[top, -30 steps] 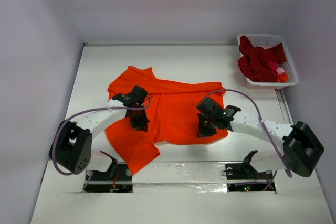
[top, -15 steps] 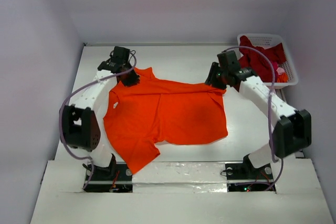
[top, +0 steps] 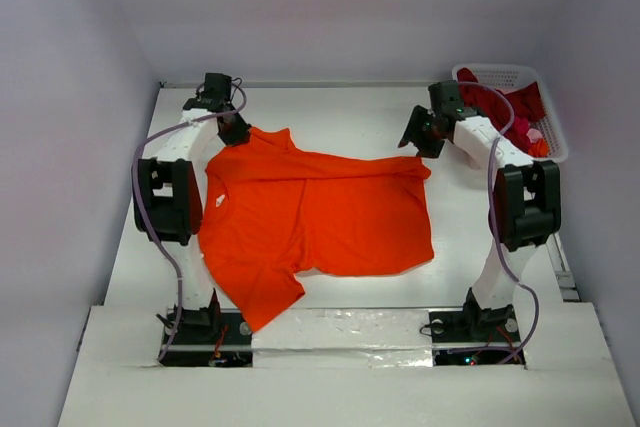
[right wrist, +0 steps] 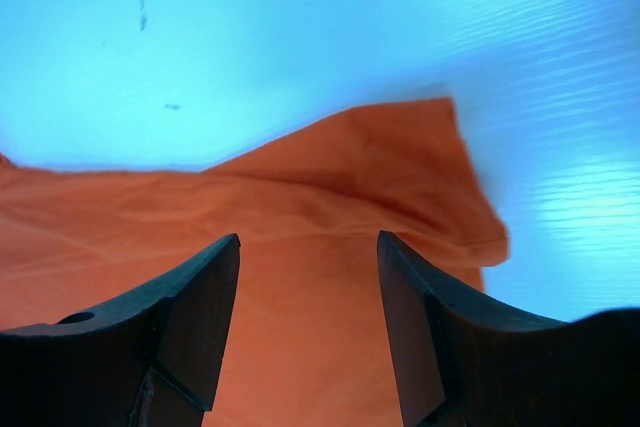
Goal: Fold and stack the t-shirts
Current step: Flatten out the tshirt, then grap the side of the flattened tshirt furthest away from the robot with both arms
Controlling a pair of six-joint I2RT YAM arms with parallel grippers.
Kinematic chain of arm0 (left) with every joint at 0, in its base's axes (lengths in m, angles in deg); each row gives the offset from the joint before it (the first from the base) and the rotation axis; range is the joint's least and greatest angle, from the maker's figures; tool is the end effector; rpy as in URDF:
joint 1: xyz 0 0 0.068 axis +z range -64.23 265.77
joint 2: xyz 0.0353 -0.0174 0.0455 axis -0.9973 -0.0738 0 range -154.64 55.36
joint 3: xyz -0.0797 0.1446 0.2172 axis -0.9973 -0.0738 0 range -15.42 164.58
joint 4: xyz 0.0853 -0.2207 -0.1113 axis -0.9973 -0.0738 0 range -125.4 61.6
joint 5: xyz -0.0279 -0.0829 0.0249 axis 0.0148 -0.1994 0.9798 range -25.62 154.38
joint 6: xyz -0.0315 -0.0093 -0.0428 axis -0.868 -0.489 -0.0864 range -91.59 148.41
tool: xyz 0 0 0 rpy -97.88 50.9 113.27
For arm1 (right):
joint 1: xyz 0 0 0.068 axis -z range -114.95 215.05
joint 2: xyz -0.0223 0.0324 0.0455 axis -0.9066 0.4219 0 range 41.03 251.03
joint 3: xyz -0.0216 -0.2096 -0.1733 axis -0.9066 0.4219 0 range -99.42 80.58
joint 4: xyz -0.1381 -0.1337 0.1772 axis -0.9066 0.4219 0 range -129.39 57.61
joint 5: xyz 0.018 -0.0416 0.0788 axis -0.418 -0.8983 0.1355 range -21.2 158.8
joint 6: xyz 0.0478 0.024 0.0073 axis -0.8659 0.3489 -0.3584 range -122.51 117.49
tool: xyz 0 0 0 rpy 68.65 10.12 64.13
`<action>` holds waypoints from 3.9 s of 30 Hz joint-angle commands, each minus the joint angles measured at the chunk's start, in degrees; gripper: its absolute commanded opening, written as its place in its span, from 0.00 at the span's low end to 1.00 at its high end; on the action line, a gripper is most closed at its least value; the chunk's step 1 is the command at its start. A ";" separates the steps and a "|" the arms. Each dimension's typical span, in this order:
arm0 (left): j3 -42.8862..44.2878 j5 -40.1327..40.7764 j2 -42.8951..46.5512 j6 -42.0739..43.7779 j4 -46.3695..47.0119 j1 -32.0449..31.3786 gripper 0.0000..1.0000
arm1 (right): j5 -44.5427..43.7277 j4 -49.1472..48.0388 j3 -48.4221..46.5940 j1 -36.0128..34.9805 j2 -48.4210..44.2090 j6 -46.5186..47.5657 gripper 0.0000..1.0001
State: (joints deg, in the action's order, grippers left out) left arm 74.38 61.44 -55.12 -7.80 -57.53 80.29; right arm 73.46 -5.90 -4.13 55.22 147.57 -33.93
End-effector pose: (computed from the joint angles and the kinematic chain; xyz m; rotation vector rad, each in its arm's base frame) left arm 0.4313 -0.0433 0.2467 -0.6339 2.3943 -0.3818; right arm 0.4006 0.0723 0.2411 0.4508 2.5375 0.3817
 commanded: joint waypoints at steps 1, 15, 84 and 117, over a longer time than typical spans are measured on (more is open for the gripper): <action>2.58 0.74 1.84 1.84 -0.41 0.99 0.03 | 2.19 -1.59 -2.75 2.44 -0.72 0.39 0.63; 0.29 0.65 1.23 5.00 0.12 5.56 0.05 | 3.86 -2.38 0.68 4.73 -1.78 0.83 0.64; 0.82 -4.53 -0.79 4.30 1.44 6.62 0.06 | -2.03 -3.53 7.54 4.73 -4.15 -2.68 0.56; 3.28 -4.97 -0.71 4.74 -0.32 6.62 0.06 | 1.40 -3.00 5.26 4.73 1.30 -3.91 0.54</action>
State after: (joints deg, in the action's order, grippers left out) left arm 75.47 56.87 -57.30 -3.51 -56.87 86.61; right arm 74.21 -9.42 4.42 59.48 148.12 -37.90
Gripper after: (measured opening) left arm 0.068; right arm 0.536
